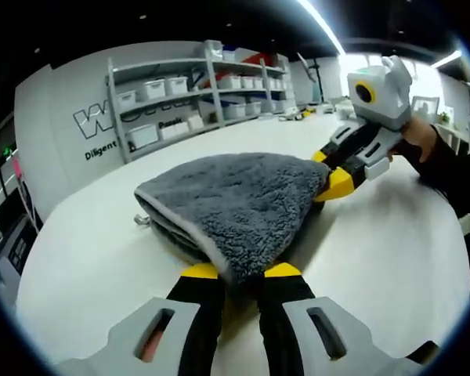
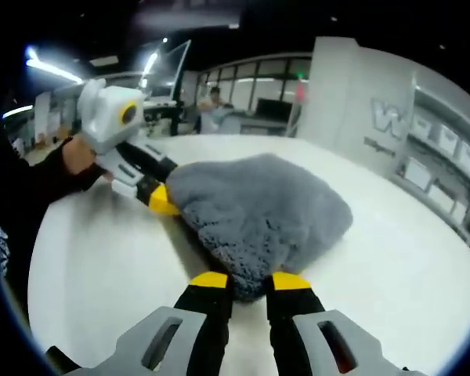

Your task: Open the folded towel by lifting each exposed corner and separating the folded layers until the towel lies flat within the target outline without major curled edges

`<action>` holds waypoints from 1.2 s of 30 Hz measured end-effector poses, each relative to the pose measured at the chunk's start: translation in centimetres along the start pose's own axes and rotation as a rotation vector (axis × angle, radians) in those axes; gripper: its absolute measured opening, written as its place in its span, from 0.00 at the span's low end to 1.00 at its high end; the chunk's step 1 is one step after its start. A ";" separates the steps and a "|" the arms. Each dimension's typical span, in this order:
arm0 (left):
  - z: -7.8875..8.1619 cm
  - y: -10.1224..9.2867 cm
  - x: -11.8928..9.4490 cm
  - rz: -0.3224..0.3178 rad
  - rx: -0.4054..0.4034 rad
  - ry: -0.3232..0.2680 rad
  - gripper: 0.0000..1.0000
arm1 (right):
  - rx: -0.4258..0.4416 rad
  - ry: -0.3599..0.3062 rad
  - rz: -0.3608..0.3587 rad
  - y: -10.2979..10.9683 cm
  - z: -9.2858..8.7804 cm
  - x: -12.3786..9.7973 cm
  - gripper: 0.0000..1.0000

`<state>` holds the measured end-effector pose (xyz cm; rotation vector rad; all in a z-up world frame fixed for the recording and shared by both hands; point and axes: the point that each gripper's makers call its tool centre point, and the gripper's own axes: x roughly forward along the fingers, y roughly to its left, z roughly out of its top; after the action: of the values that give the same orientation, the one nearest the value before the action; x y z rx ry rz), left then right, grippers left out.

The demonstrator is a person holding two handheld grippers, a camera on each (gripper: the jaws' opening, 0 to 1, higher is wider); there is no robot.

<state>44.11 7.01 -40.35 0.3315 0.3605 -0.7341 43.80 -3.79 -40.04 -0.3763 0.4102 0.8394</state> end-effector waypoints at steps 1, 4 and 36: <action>0.0 0.0 0.0 0.000 -0.001 -0.001 0.15 | 0.002 0.001 0.001 0.1 0.0 0.0 0.12; 0.0 -0.1 -0.1 -0.003 -0.006 -0.001 0.15 | 0.002 0.001 0.000 0.2 -0.1 -0.1 0.12; -0.5 -1.4 -1.4 -0.031 -0.011 -0.003 0.14 | 0.000 0.003 0.033 2.0 -0.6 -1.3 0.12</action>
<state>42.05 7.02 -40.41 0.3147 0.3681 -0.7627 41.29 -3.70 -40.26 -0.3711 0.4203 0.8714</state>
